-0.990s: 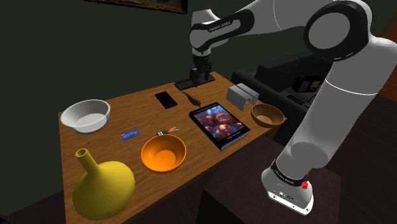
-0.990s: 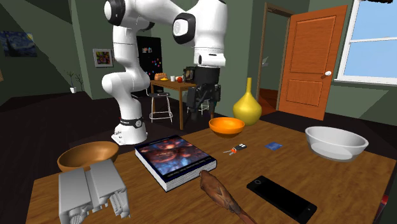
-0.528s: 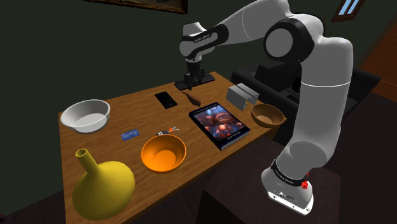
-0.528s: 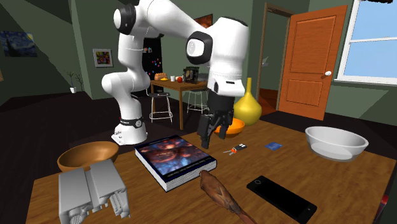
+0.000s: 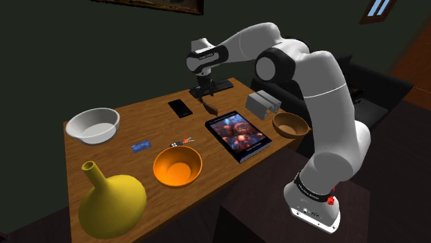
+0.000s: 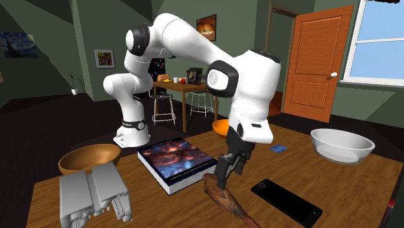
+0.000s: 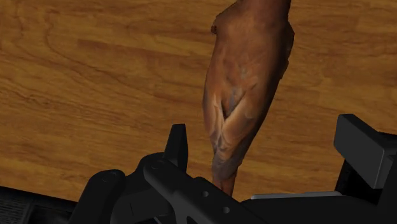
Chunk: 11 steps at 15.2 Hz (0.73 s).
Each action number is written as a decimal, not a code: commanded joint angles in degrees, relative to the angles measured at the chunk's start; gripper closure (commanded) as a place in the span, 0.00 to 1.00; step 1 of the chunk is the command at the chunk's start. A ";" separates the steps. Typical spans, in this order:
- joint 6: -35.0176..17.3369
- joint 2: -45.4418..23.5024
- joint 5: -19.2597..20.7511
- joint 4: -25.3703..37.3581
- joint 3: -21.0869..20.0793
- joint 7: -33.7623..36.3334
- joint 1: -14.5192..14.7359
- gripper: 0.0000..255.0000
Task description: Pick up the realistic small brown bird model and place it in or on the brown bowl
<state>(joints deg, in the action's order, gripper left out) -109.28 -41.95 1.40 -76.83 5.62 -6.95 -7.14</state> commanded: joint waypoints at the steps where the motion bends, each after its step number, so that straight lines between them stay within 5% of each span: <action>1: 2.62 -6.69 -0.17 8.57 0.07 -0.29 -0.78 0.00; 11: -2.06 -8.72 -0.19 5.83 0.05 -0.30 -1.06 0.00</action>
<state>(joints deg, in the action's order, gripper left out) -111.11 -50.49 1.22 -70.97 5.68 -7.27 -8.20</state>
